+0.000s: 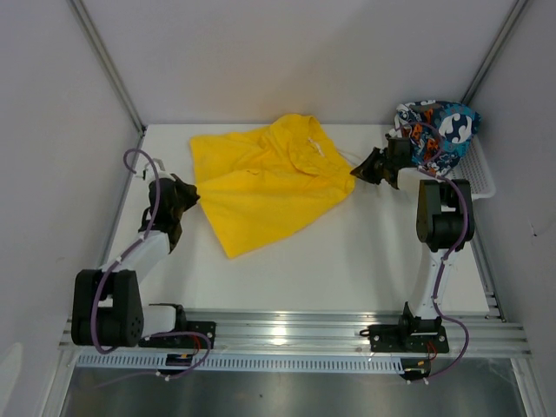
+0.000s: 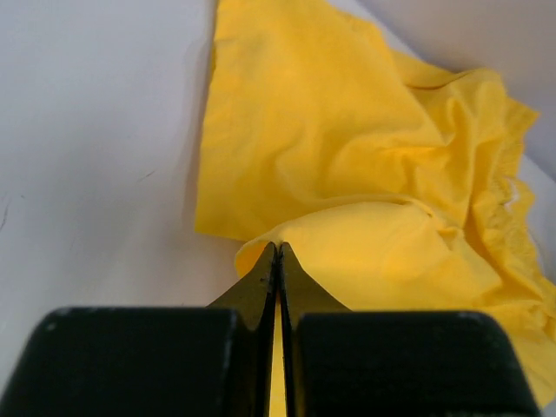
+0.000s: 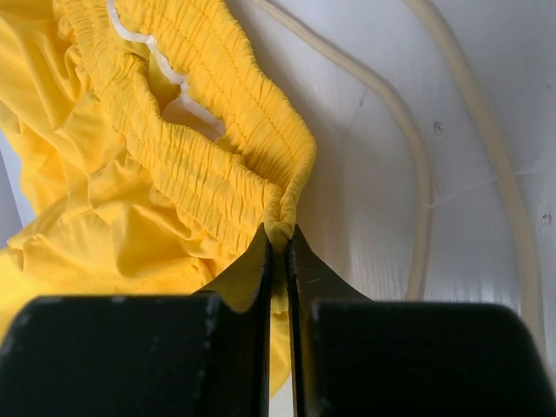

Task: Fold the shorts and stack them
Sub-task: Flatten the shorts out

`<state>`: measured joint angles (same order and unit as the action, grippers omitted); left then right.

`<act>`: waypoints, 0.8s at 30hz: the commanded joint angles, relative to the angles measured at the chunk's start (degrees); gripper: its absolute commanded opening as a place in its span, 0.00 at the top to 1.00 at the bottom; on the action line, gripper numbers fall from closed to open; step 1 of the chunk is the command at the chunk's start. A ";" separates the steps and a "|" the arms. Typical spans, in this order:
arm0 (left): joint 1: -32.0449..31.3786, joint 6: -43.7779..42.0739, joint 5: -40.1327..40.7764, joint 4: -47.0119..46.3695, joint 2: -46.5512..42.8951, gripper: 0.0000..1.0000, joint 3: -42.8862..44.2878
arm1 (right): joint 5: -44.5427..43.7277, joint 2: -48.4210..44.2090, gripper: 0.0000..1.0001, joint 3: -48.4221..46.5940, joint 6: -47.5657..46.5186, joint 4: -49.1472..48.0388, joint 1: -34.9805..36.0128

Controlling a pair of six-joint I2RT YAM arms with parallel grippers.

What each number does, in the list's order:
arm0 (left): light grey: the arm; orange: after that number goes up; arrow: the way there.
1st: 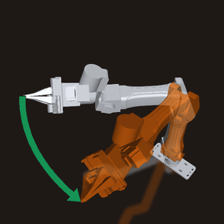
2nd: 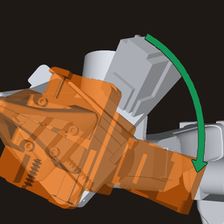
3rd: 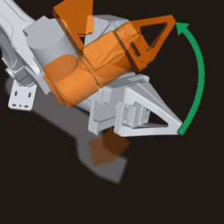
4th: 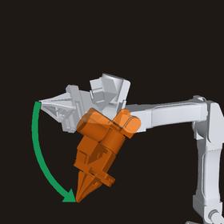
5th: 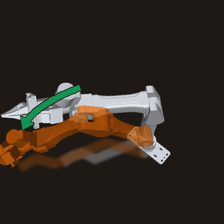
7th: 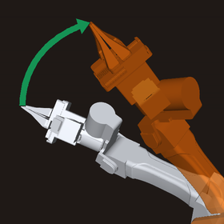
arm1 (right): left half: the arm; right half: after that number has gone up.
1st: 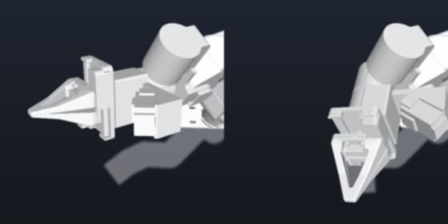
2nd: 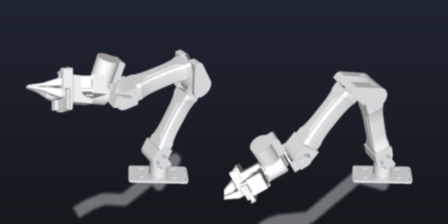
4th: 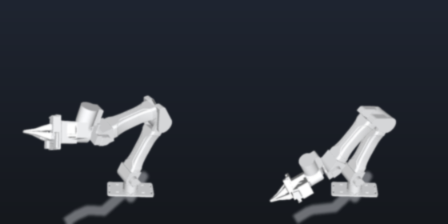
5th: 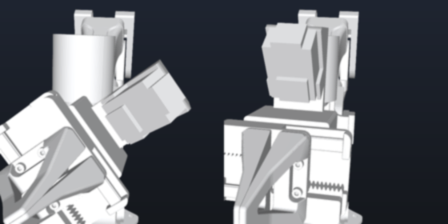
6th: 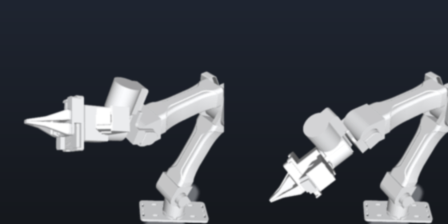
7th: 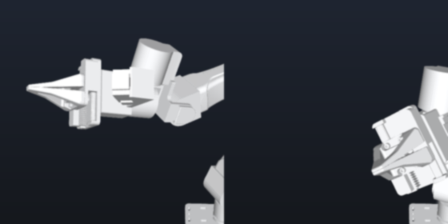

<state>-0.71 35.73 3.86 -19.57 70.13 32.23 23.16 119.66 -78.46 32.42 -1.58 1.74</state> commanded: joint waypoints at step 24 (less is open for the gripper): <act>8.88 0.05 1.33 14.74 19.61 1.00 23.05 | -20.61 -20.54 0.82 14.76 12.76 0.16 9.24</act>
<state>7.31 35.09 5.23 -4.51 89.27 51.92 7.01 96.07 -54.26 47.20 -4.97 9.52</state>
